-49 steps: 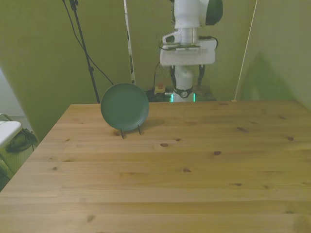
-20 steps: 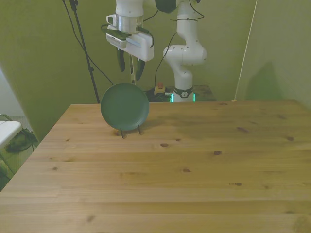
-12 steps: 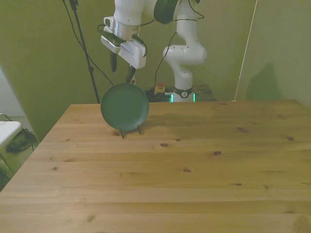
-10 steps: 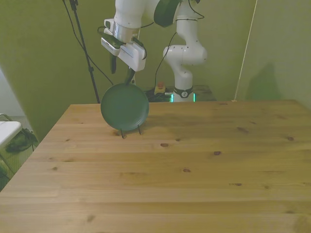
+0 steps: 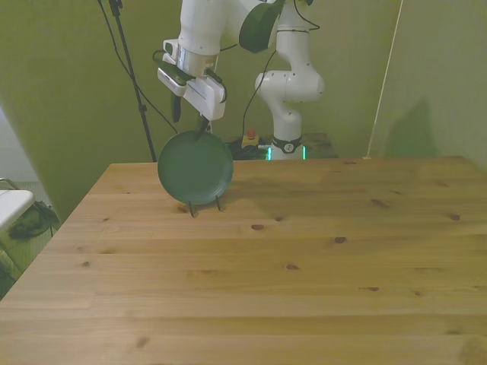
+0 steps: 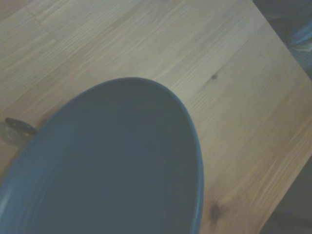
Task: Unload the plate
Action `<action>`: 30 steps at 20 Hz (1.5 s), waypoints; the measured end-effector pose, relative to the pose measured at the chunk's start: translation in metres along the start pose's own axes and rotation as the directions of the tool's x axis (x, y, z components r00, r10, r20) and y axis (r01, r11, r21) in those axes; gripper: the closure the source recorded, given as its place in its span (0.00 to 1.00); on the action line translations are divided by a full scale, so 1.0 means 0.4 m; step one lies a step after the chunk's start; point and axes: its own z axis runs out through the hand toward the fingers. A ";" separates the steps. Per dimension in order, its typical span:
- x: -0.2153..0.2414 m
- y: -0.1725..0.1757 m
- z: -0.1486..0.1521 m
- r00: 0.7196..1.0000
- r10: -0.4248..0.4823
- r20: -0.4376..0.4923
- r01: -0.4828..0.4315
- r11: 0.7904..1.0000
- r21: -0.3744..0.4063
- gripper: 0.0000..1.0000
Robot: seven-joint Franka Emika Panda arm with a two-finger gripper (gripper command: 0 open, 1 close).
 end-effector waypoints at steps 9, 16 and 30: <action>0.015 -0.011 0.027 1.000 0.022 -0.013 -0.022 1.000 -0.001 1.00; 0.034 -0.011 0.045 0.999 0.044 -0.011 -0.044 0.999 0.005 1.00; 0.065 -0.022 0.068 0.998 0.064 -0.010 -0.064 0.998 0.000 1.00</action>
